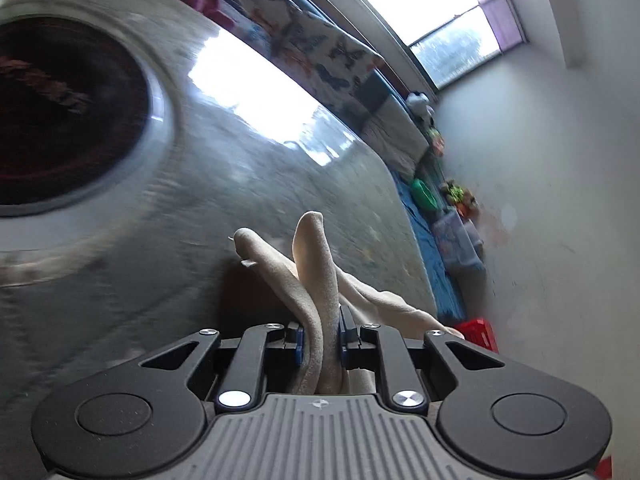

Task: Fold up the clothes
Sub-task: 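Lift the gripped edge with both tools and fold it over the bundle, then lower the folded edge onto the sweatshirt bundle with both tools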

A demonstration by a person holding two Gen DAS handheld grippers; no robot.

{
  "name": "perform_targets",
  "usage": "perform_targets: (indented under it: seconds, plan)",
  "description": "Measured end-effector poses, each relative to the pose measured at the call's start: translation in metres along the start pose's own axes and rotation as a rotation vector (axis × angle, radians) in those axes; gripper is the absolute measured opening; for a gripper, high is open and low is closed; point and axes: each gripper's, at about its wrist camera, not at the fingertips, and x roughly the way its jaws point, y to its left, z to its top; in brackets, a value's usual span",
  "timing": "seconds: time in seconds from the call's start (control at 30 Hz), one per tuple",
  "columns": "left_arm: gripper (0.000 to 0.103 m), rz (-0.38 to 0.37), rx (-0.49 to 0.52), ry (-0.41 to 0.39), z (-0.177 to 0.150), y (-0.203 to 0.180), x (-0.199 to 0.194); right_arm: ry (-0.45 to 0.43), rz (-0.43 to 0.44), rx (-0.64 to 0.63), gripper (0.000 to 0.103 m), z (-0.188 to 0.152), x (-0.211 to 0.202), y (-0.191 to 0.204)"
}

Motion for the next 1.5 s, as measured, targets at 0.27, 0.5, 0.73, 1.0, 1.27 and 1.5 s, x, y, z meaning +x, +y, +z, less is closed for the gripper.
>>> perform_targets:
  seconds: [0.27,0.5,0.73,1.0,1.27,1.5]
  plan:
    - [0.017,-0.049,0.117,0.116,-0.01,-0.061,0.081,0.023,-0.207,-0.025,0.01,0.016,0.002,-0.062]
    - [0.024,0.054,0.236,0.159,-0.023,-0.069,0.104,0.073,-0.321,-0.007,0.015,0.003,0.016,-0.089]
    - [0.027,0.128,0.286,0.062,-0.012,-0.069,0.087,0.068,-0.215,0.001,0.015,-0.011,0.012,-0.076]
    - [0.024,0.073,0.318,0.072,0.002,-0.088,0.107,0.08,-0.16,0.006,0.015,-0.002,0.04,-0.072]
    - [0.024,0.029,0.397,0.124,0.001,-0.115,0.15,0.109,-0.157,0.02,0.015,-0.002,0.066,-0.076]
    - [0.024,0.017,0.457,0.161,-0.005,-0.125,0.174,0.068,-0.118,0.019,0.019,0.01,0.065,-0.069]
